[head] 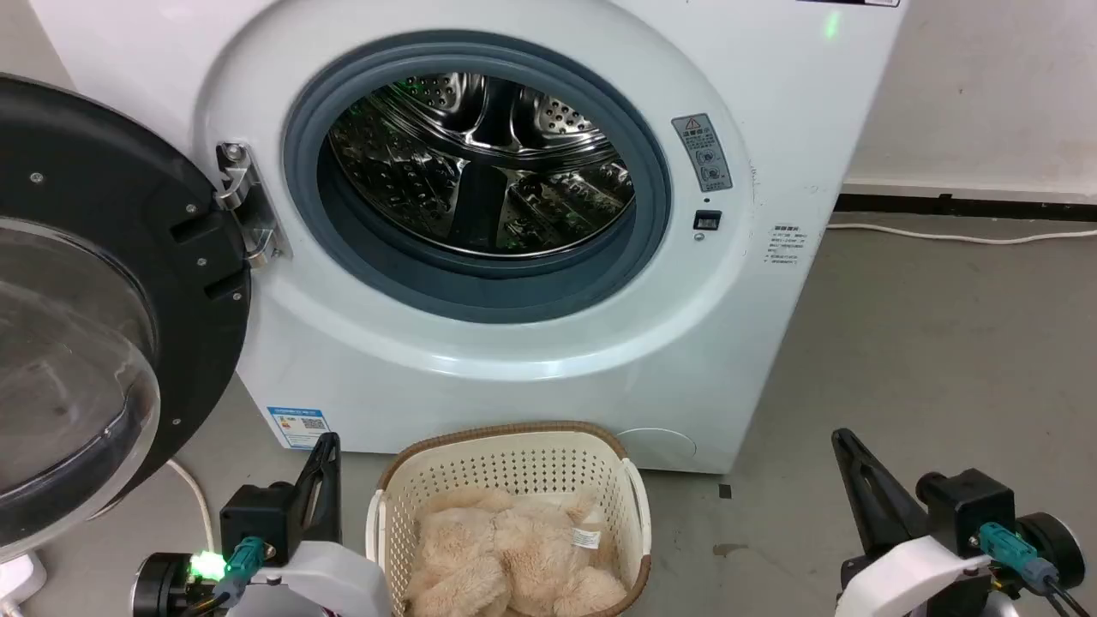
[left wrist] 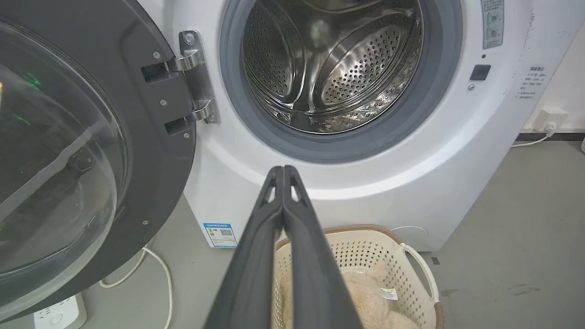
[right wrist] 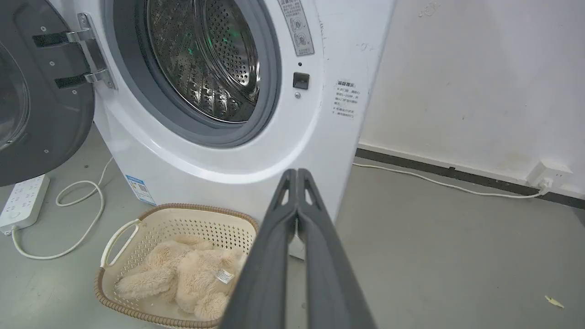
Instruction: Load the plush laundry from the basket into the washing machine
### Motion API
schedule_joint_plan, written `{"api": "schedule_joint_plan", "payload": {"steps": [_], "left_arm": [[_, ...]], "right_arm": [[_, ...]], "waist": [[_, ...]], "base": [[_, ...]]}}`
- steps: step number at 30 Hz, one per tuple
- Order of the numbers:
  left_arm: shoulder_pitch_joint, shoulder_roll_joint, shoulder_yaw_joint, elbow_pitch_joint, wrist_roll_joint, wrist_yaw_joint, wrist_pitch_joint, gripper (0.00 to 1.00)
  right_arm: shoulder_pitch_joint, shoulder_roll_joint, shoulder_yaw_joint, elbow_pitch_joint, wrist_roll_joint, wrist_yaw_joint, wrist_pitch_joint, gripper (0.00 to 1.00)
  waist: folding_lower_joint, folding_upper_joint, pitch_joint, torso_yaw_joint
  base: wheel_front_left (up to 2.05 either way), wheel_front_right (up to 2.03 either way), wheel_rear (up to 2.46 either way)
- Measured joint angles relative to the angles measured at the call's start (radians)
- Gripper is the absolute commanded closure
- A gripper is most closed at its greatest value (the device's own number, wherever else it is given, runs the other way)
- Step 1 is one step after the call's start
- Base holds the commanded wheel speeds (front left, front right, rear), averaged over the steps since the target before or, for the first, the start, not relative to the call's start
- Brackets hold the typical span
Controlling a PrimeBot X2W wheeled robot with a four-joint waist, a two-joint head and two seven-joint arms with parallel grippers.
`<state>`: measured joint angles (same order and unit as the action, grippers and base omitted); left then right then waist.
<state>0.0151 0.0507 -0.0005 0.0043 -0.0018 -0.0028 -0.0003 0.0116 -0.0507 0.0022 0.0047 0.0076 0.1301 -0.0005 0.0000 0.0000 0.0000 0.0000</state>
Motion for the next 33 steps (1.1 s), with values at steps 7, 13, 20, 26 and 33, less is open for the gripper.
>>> {"api": "schedule_joint_plan", "payload": {"steps": [7,13,20,26,33], "left_arm": [[0.000,0.000,0.001,0.000,0.000,0.000,0.000,1.00],[0.000,0.000,0.001,0.000,0.000,0.000,0.000,1.00],[0.000,0.000,0.000,0.000,0.000,0.000,0.000,1.00],[0.000,0.000,0.000,0.000,0.000,0.000,0.000,1.00],[0.001,0.000,0.000,0.001,0.000,0.000,0.000,0.00]], "right_arm": [[0.000,0.000,0.000,0.000,0.000,0.000,0.000,1.00],[0.000,0.000,0.000,0.000,0.000,0.000,0.000,1.00],[0.000,0.000,0.000,0.000,0.000,0.000,0.000,1.00],[0.000,0.000,0.000,0.000,0.000,0.000,0.000,1.00],[0.000,0.000,0.001,0.000,0.001,0.000,0.000,0.00]], "waist": [[0.0000,0.0000,0.000,0.000],[0.0000,0.0000,0.000,0.000],[0.0000,0.0000,0.000,0.000],[0.0000,0.0000,0.000,0.000],[0.0000,0.0000,0.000,0.000]], "base": [[0.00,0.00,0.00],[0.00,0.00,0.00],[0.00,0.00,0.00],[0.00,0.00,0.00],[0.00,0.00,0.00]]}}
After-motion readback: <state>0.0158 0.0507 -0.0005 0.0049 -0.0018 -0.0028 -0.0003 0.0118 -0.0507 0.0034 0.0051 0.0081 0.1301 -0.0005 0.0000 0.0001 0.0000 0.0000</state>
